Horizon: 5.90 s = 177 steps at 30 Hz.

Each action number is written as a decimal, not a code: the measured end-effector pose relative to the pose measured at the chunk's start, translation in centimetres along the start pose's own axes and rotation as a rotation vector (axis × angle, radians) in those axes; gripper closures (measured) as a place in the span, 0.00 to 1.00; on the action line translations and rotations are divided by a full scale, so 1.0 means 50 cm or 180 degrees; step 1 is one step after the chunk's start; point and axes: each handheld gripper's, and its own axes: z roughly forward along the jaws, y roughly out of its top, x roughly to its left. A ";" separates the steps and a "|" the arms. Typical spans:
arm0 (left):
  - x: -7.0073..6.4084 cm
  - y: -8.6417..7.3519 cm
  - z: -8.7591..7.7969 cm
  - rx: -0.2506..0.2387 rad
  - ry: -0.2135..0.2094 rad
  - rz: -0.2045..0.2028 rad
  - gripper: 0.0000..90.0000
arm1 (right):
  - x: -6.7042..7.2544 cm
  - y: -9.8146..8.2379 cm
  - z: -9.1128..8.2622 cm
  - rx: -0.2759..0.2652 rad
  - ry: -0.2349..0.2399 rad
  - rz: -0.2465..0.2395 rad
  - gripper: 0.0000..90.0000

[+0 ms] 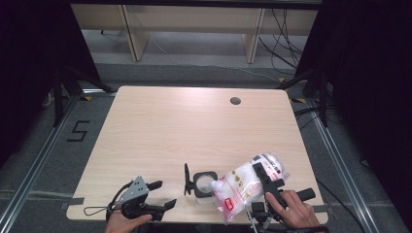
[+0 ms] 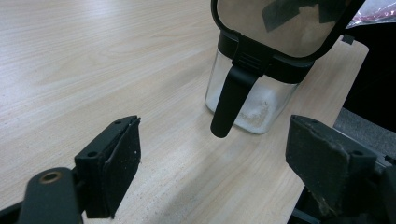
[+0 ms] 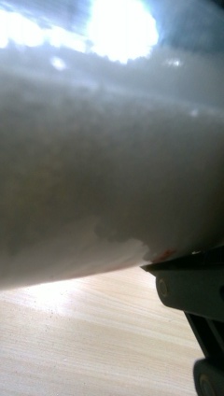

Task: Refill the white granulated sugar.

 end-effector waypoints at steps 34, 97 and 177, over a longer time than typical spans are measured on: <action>0.000 0.000 0.000 -0.0009 -0.0008 0.0001 0.20 | -0.009 0.004 0.003 -0.0044 -0.0035 -0.0215 0.46; -0.002 0.004 -0.006 -0.0019 0.0094 0.0060 0.20 | -0.023 0.004 -0.001 -0.0079 -0.0062 -0.0243 0.46; 0.006 0.007 -0.002 0.0005 0.0083 0.0089 0.20 | -0.027 0.001 0.000 -0.0170 -0.0098 -0.0248 0.46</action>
